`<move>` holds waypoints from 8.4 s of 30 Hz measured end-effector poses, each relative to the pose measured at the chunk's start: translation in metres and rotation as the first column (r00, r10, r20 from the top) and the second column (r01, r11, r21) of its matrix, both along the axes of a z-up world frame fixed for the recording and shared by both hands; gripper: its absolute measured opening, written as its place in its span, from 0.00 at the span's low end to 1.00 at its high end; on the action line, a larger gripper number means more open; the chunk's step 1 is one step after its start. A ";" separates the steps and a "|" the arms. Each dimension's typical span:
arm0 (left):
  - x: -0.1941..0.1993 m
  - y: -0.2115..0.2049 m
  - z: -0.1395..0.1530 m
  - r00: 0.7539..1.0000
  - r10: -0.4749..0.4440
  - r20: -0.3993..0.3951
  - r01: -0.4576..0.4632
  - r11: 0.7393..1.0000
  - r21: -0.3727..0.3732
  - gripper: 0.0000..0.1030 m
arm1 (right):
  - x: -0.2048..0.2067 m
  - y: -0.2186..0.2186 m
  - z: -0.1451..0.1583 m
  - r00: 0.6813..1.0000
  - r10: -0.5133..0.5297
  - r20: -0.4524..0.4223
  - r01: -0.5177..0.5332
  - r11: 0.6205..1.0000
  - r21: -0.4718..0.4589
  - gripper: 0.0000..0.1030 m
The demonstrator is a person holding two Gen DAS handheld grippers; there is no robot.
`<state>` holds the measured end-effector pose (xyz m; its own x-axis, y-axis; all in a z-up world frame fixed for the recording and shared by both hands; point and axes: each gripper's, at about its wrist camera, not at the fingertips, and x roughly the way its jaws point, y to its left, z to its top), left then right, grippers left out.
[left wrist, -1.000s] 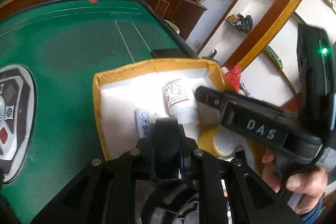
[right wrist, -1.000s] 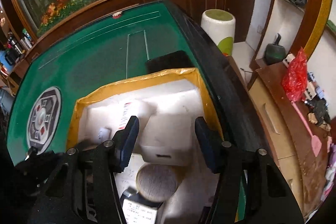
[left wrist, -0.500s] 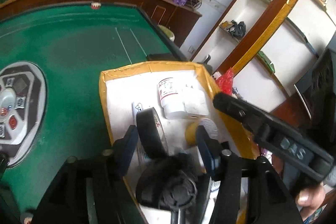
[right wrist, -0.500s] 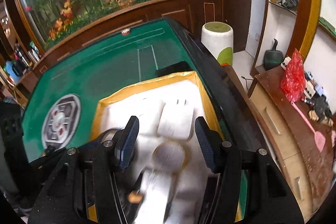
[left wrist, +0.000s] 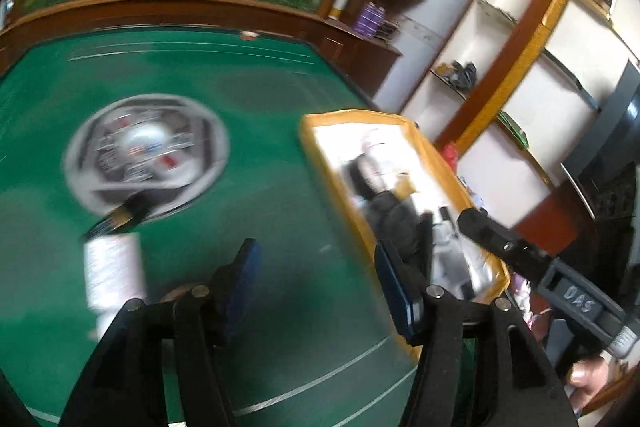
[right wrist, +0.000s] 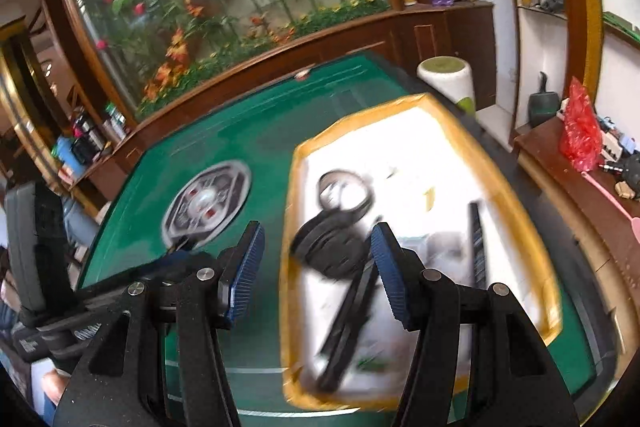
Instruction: Organize rigid objects
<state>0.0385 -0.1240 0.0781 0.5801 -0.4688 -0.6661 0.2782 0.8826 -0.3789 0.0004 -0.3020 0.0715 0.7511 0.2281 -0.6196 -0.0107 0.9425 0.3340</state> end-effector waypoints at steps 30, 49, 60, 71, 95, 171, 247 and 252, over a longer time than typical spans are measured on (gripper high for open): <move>-0.015 0.116 -0.059 0.980 0.198 -0.033 -0.190 0.967 0.170 0.44 | 0.033 0.143 -0.061 0.892 0.431 -0.134 -0.444 0.892 -0.087 0.63; -0.009 0.114 -0.062 0.974 0.225 -0.019 -0.216 0.952 0.215 0.42 | 0.046 0.185 -0.084 0.831 0.528 -0.176 -0.557 0.785 -0.272 0.62; -0.013 0.117 -0.055 0.973 0.230 0.005 -0.227 0.958 0.174 0.42 | 0.055 0.144 -0.069 0.895 0.435 -0.099 -0.443 0.891 -0.096 0.61; -0.020 0.118 -0.045 0.963 0.258 0.074 -0.268 0.946 0.181 0.42 | 0.048 0.140 -0.067 0.911 0.407 -0.069 -0.412 0.904 -0.113 0.61; -0.020 0.125 -0.040 0.948 0.301 0.105 -0.315 0.937 0.150 0.42 | 0.042 0.122 -0.075 0.942 0.331 -0.053 -0.334 0.940 -0.066 0.61; -0.005 -0.149 -0.031 0.959 -0.285 0.004 0.283 0.954 0.097 0.42 | 0.035 -0.088 -0.053 0.982 -0.117 -0.149 0.101 0.988 -0.113 0.61; -0.007 0.152 -0.010 0.895 0.407 0.183 -0.436 0.886 0.158 0.72 | 0.073 0.226 -0.053 0.932 0.294 -0.211 -0.338 0.916 -0.218 0.70; -0.005 0.157 -0.013 0.890 0.425 0.166 -0.449 0.880 0.154 0.72 | 0.069 0.234 -0.053 0.927 0.315 -0.206 -0.358 0.905 -0.228 0.70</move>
